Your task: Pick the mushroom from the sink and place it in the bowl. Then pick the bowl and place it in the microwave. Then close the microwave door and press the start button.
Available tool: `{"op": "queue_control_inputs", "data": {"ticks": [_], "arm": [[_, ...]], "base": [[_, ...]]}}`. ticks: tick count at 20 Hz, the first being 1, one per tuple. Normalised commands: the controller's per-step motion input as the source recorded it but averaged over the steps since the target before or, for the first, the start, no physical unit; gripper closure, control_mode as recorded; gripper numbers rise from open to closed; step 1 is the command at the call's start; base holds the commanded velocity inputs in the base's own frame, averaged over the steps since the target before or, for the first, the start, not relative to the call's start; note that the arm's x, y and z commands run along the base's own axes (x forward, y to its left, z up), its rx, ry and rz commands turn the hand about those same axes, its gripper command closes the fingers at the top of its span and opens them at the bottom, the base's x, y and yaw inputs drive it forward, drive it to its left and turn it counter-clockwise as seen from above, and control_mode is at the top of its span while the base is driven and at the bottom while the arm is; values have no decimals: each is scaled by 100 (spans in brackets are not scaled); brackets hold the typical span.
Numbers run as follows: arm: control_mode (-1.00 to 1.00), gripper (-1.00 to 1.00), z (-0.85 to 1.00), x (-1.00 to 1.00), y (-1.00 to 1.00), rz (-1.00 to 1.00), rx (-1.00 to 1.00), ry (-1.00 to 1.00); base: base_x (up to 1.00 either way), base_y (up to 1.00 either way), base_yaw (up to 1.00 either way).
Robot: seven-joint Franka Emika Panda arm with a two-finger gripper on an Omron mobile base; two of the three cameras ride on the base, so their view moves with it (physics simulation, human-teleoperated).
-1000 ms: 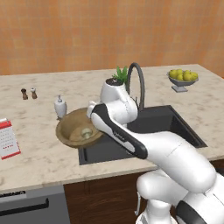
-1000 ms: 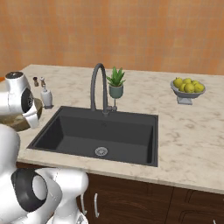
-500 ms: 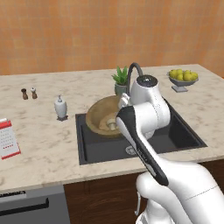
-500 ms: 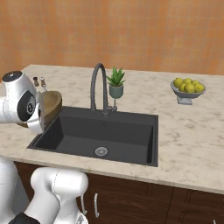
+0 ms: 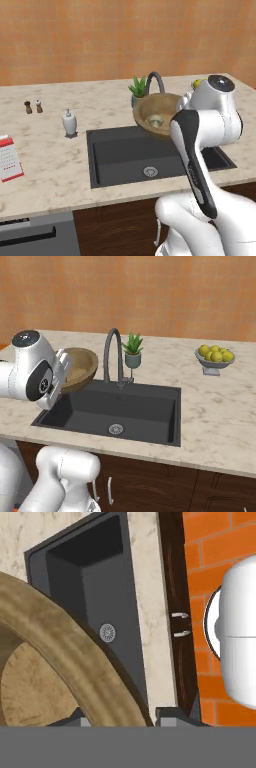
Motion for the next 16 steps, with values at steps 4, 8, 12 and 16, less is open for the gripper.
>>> {"op": "queue_control_inputs", "data": {"ticks": [4, 8, 12, 16], "arm": [[-100, 100, 52, -53, -68, -8, 22, -2], [-100, 100, 33, -40, -48, 0, -1, -5], [-100, 100, 23, -22, -10, 0, 0, 0], [-100, 100, 1, -31, 4, 0, 0, -2]], "base": [[0, 0, 0], [0, 0, 0], [0, 0, 0], [0, 0, 0]]}}
